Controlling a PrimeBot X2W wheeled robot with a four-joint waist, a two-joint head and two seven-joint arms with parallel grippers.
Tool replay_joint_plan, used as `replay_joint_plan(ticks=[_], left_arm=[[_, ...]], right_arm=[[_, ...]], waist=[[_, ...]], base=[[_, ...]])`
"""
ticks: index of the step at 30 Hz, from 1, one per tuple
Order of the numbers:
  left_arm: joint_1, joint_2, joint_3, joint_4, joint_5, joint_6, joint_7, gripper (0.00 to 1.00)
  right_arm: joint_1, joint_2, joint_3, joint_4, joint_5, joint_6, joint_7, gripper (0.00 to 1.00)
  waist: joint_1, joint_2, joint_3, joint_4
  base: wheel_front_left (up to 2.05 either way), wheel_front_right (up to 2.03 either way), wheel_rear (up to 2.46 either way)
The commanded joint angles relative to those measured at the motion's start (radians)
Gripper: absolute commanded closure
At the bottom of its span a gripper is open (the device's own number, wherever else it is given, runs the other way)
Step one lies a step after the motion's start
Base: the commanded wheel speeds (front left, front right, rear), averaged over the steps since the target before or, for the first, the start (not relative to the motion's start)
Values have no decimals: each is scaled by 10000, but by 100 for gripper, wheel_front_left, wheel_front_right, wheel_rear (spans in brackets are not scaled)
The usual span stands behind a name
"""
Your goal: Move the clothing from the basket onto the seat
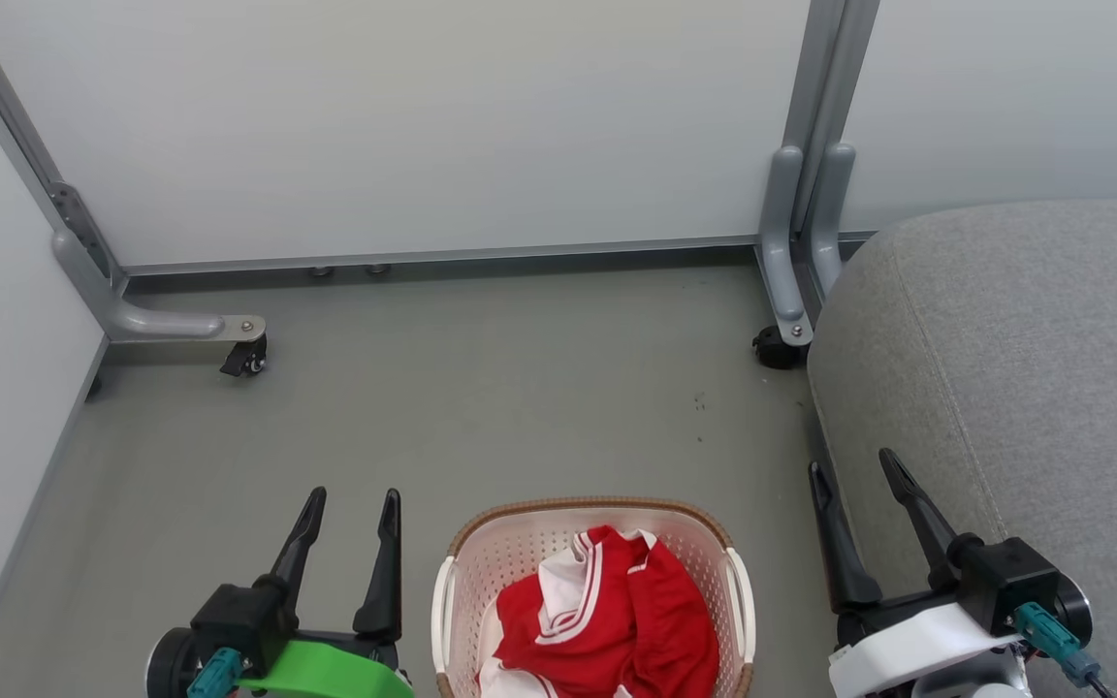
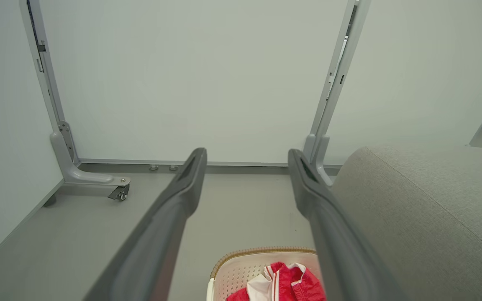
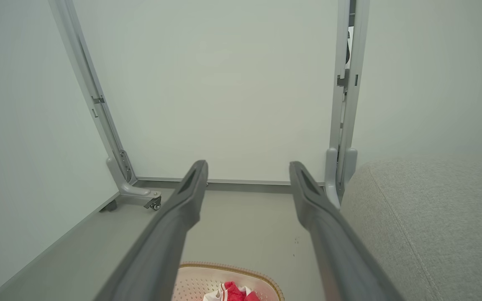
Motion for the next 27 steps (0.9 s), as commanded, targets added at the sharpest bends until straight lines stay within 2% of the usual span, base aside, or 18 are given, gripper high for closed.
replay_joint_plan(ticks=[1,9,15,22,27], left_arm=[[128,58,-90,58,45,-38,-34,0],[-130,58,-337,269,97,-46,-24,0],[-631,58,-732,781,311,-100,-23,0],[-1942,59,-1412,1929,955,-125,-23,0],[-3136,135,-1823,2614,1423,-135,-22,0]], right_arm=[[54,-47,12,-37,8,1,-35,0],[-241,-46,-266,-36,24,1,-35,0],[-636,-46,-545,-141,-21,1,-33,0],[-1617,-41,-912,-359,249,1,-33,0],[-2493,-35,-778,-584,196,1,-33,0]], waist=[[-1,-1,65,-52],[-1,-1,679,-426],[-1,-1,1563,-677],[-1,-1,3324,-889],[-1,-1,4674,-1052]], base=[[0,0,0],[0,0,0],[0,0,0],[0,0,0],[0,0,0]])
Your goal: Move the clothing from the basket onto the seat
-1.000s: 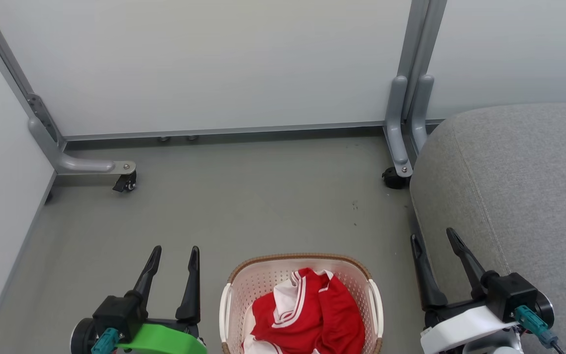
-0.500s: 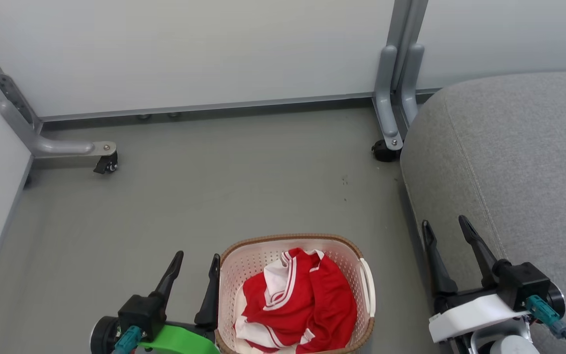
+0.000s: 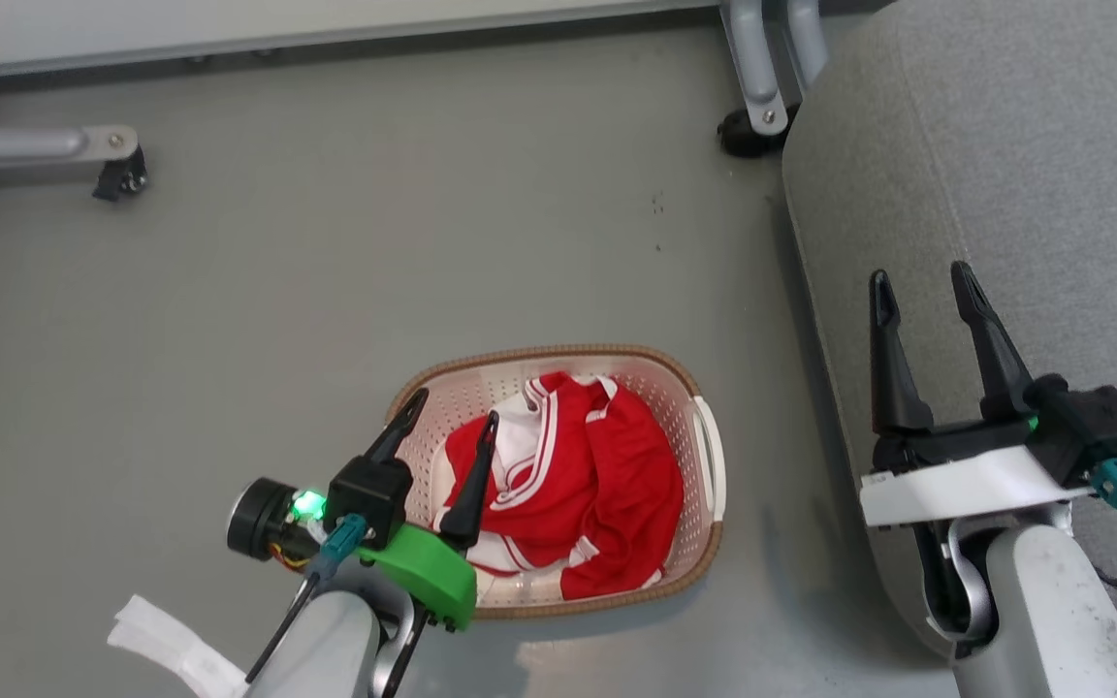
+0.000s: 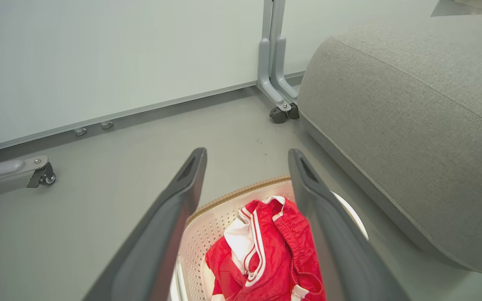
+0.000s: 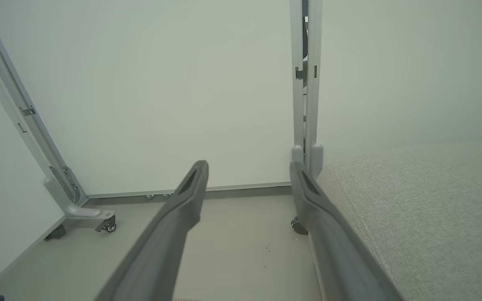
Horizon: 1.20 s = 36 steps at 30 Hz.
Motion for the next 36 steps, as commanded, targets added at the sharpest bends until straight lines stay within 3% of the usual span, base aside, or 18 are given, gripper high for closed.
replay_joint_plan(ticks=[1,10,18,28,36], left_arm=[[-485,178,-167,186,106,-48,-7,0],[-2685,834,-2010,1689,100,-48,-7,0],[-4430,1117,-3468,3884,-276,-42,-6,0],[-6168,987,-4949,6468,-262,-41,124,0],[-6986,954,-5301,7792,45,471,971,0]], right_arm=[[-382,-24,131,-113,-112,1,-31,0],[-1654,-28,262,-682,-305,1,-31,0],[-2323,-25,445,-1192,-409,1,-31,0],[-2701,-16,700,-1794,-76,1,-31,0],[-2923,-14,1025,-1932,251,1,-31,0]], waist=[[-1,0,1801,-364],[-1,0,3815,-770],[-1,0,5029,-1426],[-1,0,6137,-2097],[-1,0,6634,-2502]], base=[[0,0,0],[0,0,0],[0,0,0],[0,0,0],[0,0,0]])
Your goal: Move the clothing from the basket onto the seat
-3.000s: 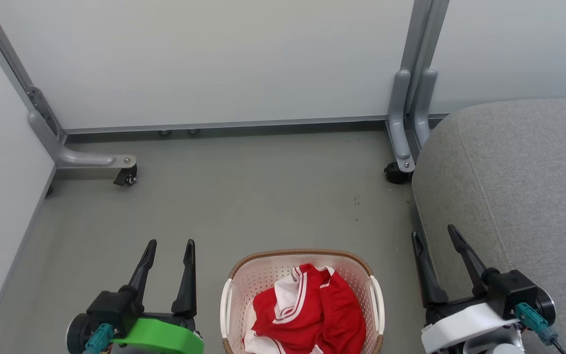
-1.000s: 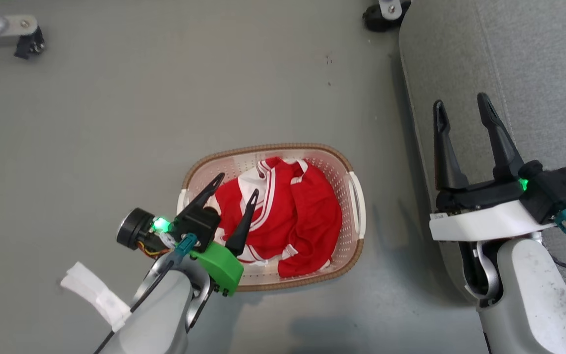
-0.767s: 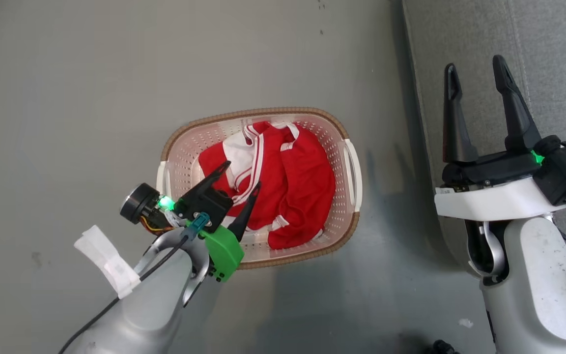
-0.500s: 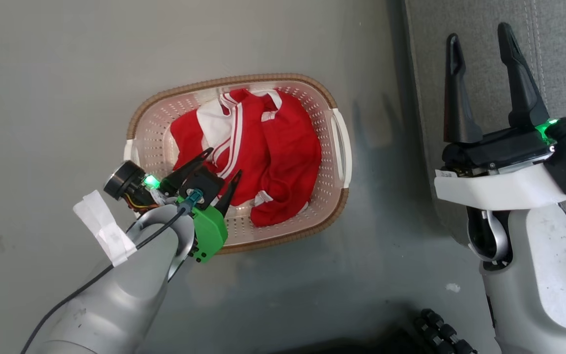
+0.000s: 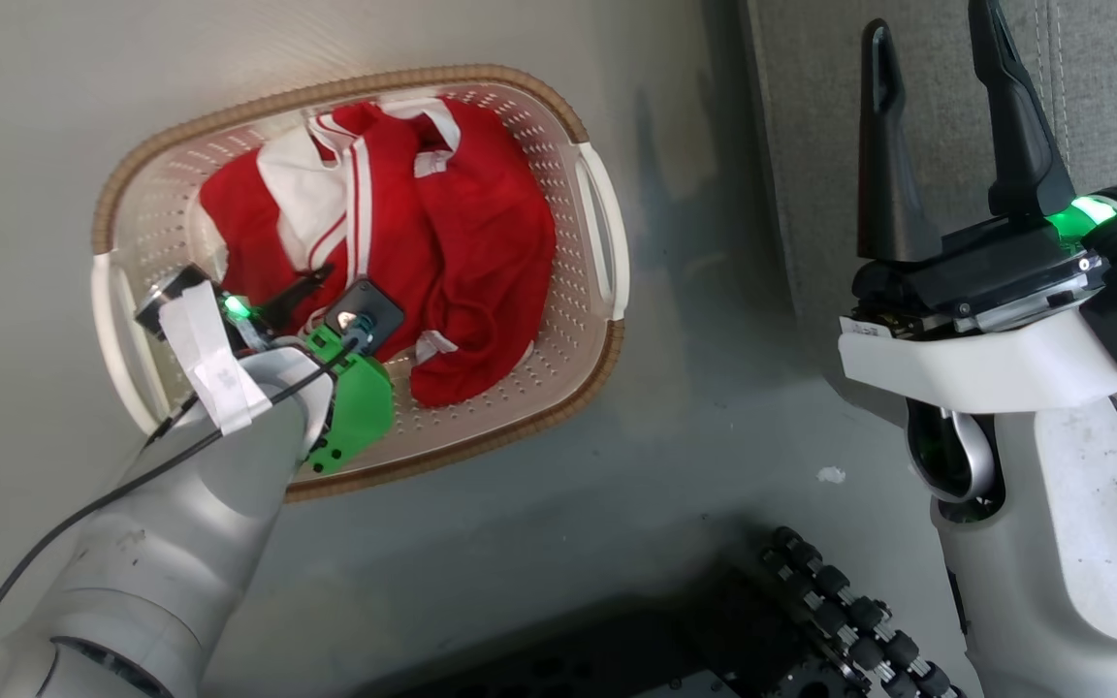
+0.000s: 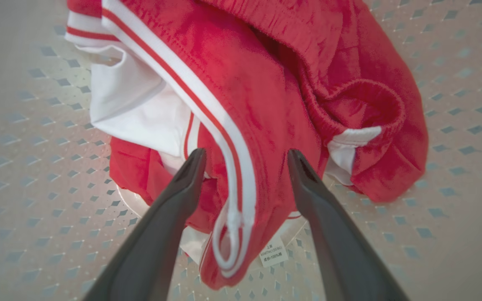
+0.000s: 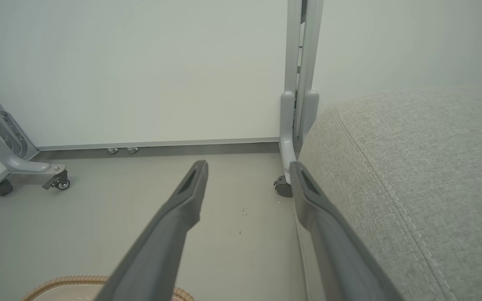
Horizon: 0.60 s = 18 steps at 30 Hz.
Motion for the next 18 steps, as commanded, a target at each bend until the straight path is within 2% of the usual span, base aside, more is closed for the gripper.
replay_joint_plan(ticks=[1,4,7,8,9,10,11,18], left_arm=[[-240,94,-39,107,68,112,162,0],[-367,129,-60,240,40,275,485,0],[-416,107,141,301,-285,175,540,0],[-397,72,248,331,-437,105,631,6],[-395,64,287,352,-502,49,673,59],[-417,56,327,368,-575,-12,711,90],[-438,50,321,384,-608,-45,759,100],[-380,-150,268,405,-833,-175,326,100]], right_arm=[[-127,-4,47,-57,90,1,-31,0],[-223,-6,131,-56,142,1,-31,0],[-243,-6,157,-75,192,1,-31,0],[-248,-6,151,-76,269,1,-31,0],[-263,-6,147,-72,334,1,-31,0],[-287,-6,156,-62,360,1,-31,0],[-312,-6,179,-53,368,1,-31,0],[-304,-9,67,129,214,1,-31,0]], waist=[[-1,-1,420,-392],[-1,-1,568,-477],[-1,-1,696,-519],[-1,-1,736,-526],[-1,-1,757,-531],[-1,-1,780,-537],[-1,-1,792,-539],[-1,-1,439,-390]], base=[[0,0,0],[0,0,0],[0,0,0],[0,0,0],[0,0,0],[0,0,0],[0,0,0],[0,0,0]])
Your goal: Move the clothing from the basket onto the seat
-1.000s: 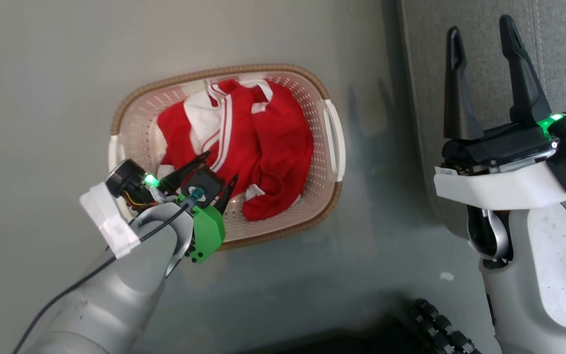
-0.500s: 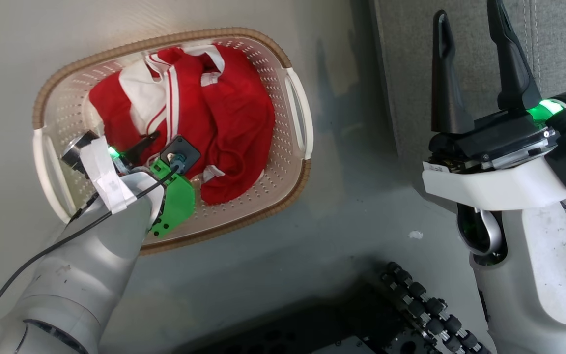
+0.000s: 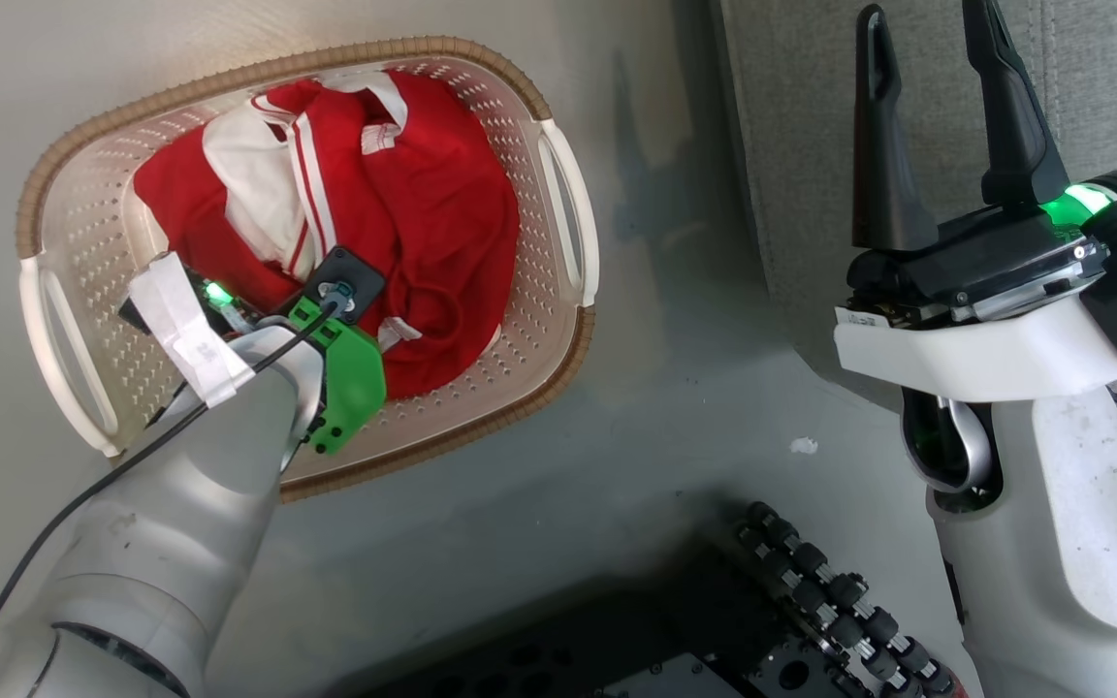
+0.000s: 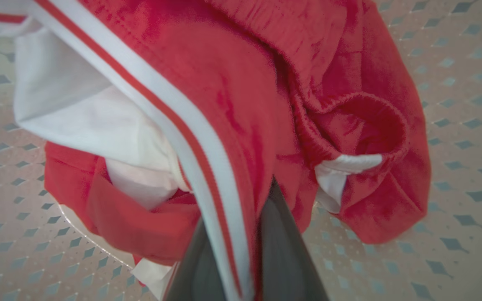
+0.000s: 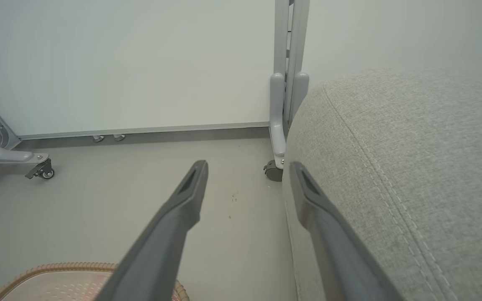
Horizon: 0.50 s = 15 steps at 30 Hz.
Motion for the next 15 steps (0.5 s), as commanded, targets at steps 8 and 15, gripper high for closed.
replay_joint_plan(ticks=[8,15], left_arm=[[715,-460,343,-24,-788,-143,-882,100],[1708,-729,942,-436,-1764,-179,-1293,100]], right_arm=[[381,-21,-284,228,-388,1,-31,0],[1107,-22,-502,573,-655,1,-31,0]], waist=[[0,0,-1708,535],[0,0,-3549,1121]], base=[[0,0,0],[0,0,0]])
